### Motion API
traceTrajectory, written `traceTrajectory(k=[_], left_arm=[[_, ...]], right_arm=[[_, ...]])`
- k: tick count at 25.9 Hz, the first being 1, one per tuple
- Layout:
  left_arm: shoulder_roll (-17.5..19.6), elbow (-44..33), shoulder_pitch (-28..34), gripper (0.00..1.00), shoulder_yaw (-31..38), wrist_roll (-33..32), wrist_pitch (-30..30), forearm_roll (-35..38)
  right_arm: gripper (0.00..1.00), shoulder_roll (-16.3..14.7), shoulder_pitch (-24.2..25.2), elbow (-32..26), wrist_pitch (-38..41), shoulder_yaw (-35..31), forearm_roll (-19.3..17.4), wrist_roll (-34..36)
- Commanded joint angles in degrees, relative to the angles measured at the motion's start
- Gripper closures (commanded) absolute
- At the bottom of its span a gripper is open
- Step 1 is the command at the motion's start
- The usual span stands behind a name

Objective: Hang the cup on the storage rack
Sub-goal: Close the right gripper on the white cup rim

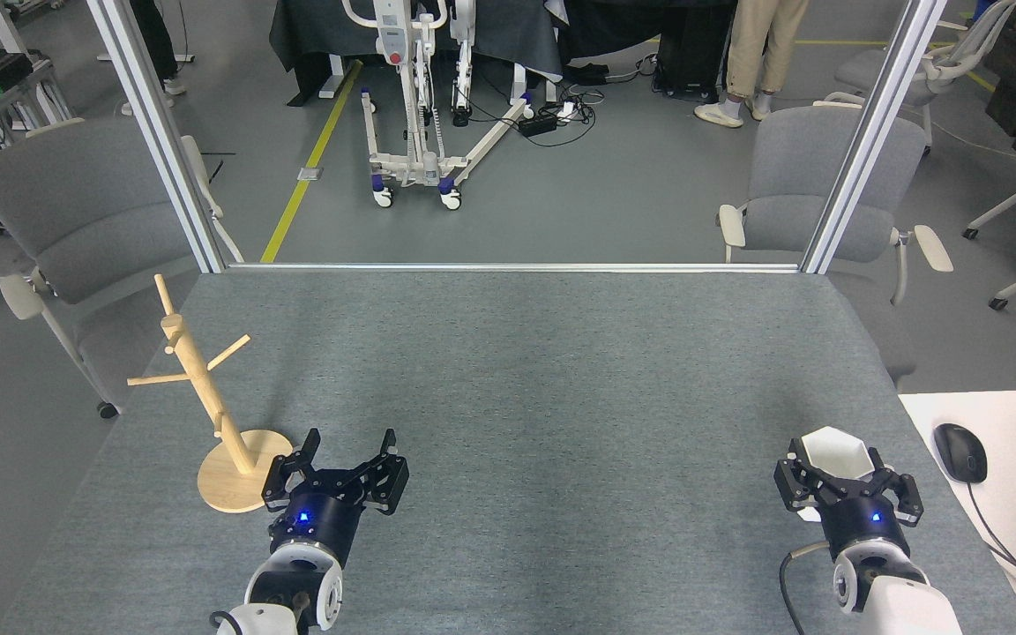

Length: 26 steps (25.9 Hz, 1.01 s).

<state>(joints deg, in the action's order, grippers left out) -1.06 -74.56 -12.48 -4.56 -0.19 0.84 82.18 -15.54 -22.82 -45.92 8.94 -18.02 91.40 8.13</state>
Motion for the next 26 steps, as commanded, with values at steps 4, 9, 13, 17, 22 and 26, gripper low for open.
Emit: traceTrajectory(k=[4,9,13,17,22,26], left_arm=[[0.1,0.0,0.1,0.01,0.0,0.0,-0.2,0.0],[0.1,0.0,0.2,0.01,0.1,0.0,-0.2,0.0],[0.2,0.0,0.2,0.01,0.1,0.0,-0.2,0.0],[0.2,0.3,0.2,0.01,0.1,0.0,-0.2,0.0],[0.2,0.3,0.2,0.01,0.2,0.0,-0.2,0.0],[0.2,0.3,0.2,0.01,0.2,0.0,-0.3,0.0]], right_arm=[[0.02,0.1,-0.3,0.3,-0.1,-0.1,-0.1,-0.2],[0.11,0.2,-0.3,0.4,-1.6,0.0,0.0,-0.1],[0.35,0.2,-0.3,0.4,-0.9,-0.1,-0.2,0.0],[0.81,0.3,-0.3,0.4,-0.8,0.0,0.0,0.6],[0.98,0.2,-0.3,0.3,-0.9,-0.1,0.5,0.6],[1.00,0.1,-0.3,-0.4,-0.8,-0.1,0.5,0.6]])
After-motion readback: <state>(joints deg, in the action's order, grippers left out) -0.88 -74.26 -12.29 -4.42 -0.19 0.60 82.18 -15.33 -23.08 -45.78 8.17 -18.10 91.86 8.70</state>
